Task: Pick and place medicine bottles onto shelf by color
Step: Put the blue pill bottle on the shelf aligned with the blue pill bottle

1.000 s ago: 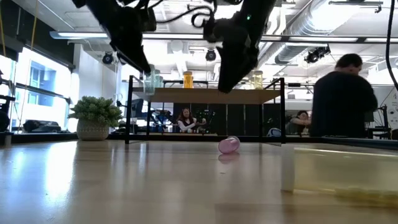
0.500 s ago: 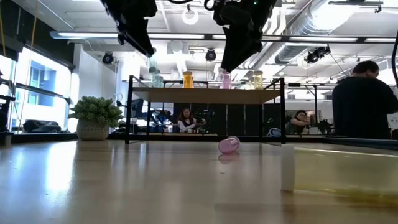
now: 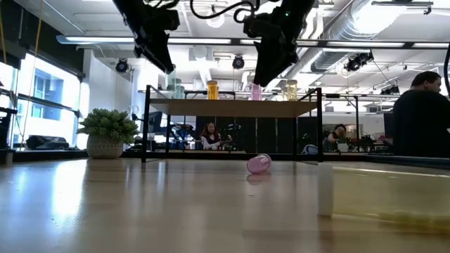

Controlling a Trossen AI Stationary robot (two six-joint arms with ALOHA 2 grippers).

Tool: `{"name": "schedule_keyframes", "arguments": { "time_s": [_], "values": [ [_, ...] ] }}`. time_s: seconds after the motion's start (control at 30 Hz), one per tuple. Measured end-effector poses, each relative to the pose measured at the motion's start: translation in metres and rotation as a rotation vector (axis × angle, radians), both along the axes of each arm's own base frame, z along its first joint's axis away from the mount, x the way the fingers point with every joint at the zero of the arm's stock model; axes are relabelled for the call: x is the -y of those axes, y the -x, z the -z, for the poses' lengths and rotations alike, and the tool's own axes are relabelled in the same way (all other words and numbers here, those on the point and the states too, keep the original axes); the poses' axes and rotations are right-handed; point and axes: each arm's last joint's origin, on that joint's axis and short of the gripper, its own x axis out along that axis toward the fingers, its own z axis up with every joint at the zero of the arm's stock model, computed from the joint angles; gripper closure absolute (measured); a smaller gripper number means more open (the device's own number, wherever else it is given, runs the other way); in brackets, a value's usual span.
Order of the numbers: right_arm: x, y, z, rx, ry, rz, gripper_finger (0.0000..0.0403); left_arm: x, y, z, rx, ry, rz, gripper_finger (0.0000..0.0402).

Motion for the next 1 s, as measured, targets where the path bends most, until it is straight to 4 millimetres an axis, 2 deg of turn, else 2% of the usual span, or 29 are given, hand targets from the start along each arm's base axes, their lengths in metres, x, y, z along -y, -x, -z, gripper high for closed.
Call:
{"name": "schedule_keyframes", "arguments": {
  "time_s": [0.23, 1.0],
  "values": [
    [0.003, 0.000, 0.000, -0.001, -0.001, 0.007, 0.0229, -0.008, -0.010, 0.014, -0.059, 0.005, -0.010, 0.0293],
    [0.003, 0.000, 0.000, -0.004, 0.002, 0.001, 0.0229, -0.020, -0.011, 0.016, -0.062, -0.046, -0.039, 0.0293]
  ]
}}
